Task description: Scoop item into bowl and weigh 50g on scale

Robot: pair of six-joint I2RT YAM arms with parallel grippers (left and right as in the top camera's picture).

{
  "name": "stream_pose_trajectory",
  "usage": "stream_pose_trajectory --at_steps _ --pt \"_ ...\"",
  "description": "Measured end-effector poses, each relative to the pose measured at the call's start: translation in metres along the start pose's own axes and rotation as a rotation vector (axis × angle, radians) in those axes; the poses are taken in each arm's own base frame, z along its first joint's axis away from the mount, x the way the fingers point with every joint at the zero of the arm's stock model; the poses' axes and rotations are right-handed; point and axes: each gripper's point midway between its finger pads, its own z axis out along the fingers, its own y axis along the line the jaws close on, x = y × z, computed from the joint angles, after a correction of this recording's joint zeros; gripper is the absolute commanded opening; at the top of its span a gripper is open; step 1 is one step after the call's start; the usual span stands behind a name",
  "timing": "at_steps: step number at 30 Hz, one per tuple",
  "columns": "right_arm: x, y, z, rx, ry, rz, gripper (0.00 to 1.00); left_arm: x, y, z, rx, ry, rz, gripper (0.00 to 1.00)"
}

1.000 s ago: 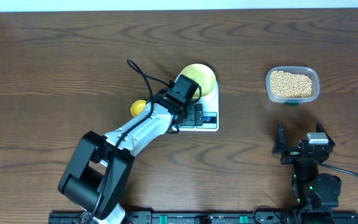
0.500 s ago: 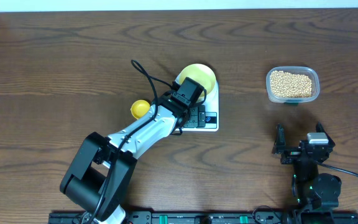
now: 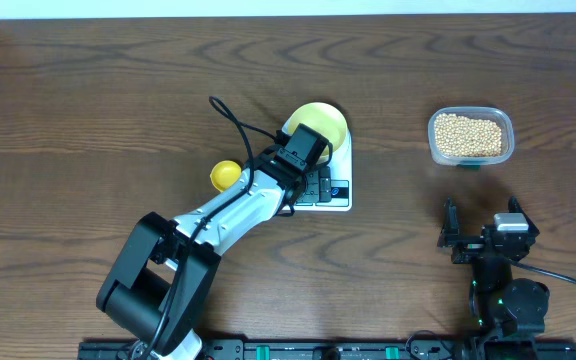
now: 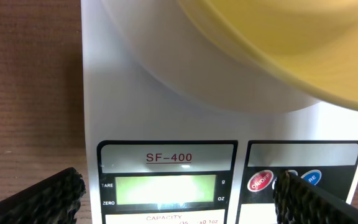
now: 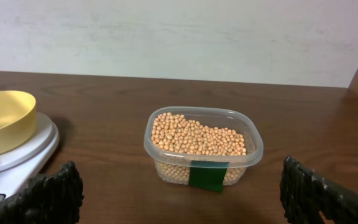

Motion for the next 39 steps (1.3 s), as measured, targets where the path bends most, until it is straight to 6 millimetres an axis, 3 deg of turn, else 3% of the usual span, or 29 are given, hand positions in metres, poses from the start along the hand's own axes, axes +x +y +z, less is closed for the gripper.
stream_pose_trajectory --at_steps 10,39 --pt "0.0 0.0 0.0 0.0 0.0 0.0 0.99 0.006 0.003 0.011 -0.018 0.028 0.001 0.99" --pt "0.0 0.0 0.0 0.0 0.0 0.0 0.99 0.007 0.008 0.011 -0.041 0.029 0.003 0.99"
